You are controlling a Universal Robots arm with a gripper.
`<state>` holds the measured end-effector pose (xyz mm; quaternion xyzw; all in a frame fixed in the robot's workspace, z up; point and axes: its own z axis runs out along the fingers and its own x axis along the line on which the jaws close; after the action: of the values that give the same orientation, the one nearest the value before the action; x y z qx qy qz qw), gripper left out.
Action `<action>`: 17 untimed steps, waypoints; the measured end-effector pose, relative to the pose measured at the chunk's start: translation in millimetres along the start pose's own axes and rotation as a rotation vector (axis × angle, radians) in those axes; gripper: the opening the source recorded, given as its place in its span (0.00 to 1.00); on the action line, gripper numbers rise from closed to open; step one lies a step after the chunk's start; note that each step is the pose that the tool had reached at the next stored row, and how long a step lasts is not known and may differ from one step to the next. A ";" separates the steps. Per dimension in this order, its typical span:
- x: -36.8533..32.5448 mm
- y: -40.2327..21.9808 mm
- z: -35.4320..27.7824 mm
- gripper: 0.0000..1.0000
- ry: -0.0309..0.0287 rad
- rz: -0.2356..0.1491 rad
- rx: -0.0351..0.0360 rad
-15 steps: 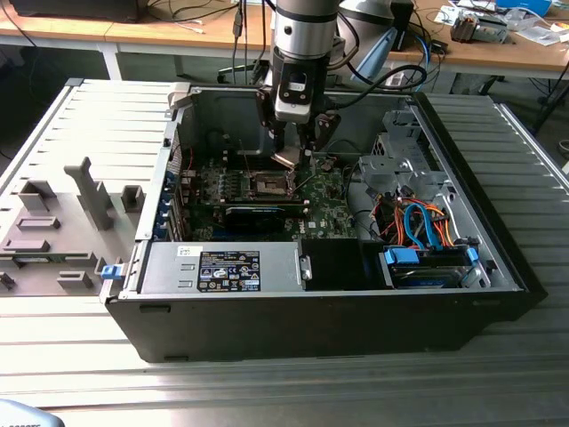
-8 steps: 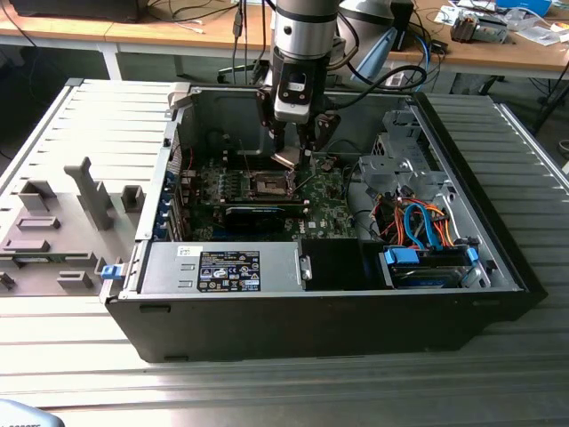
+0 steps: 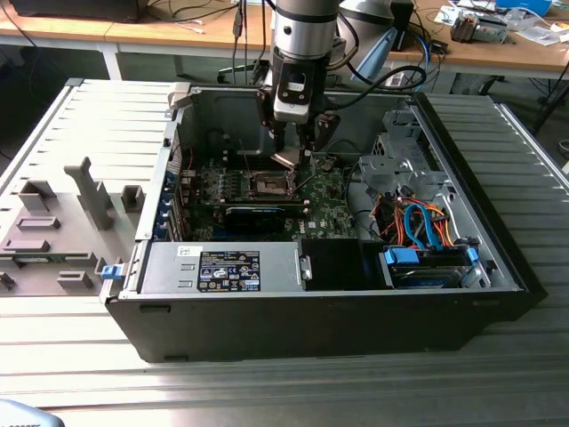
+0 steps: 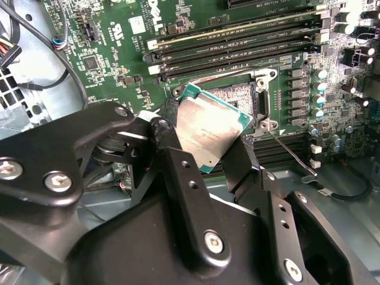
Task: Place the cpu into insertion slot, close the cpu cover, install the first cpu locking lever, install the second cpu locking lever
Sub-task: 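Place the cpu into insertion slot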
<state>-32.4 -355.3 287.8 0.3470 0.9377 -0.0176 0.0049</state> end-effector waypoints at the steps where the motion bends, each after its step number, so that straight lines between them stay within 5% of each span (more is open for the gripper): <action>1: 0.0 0.0 0.0 0.54 0.0000 0.001 0.0000; 17: 0.0 0.0 1.0 0.54 0.0015 0.050 0.0010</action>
<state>-32.4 -355.3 286.8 0.3705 0.9286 -0.0177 0.0045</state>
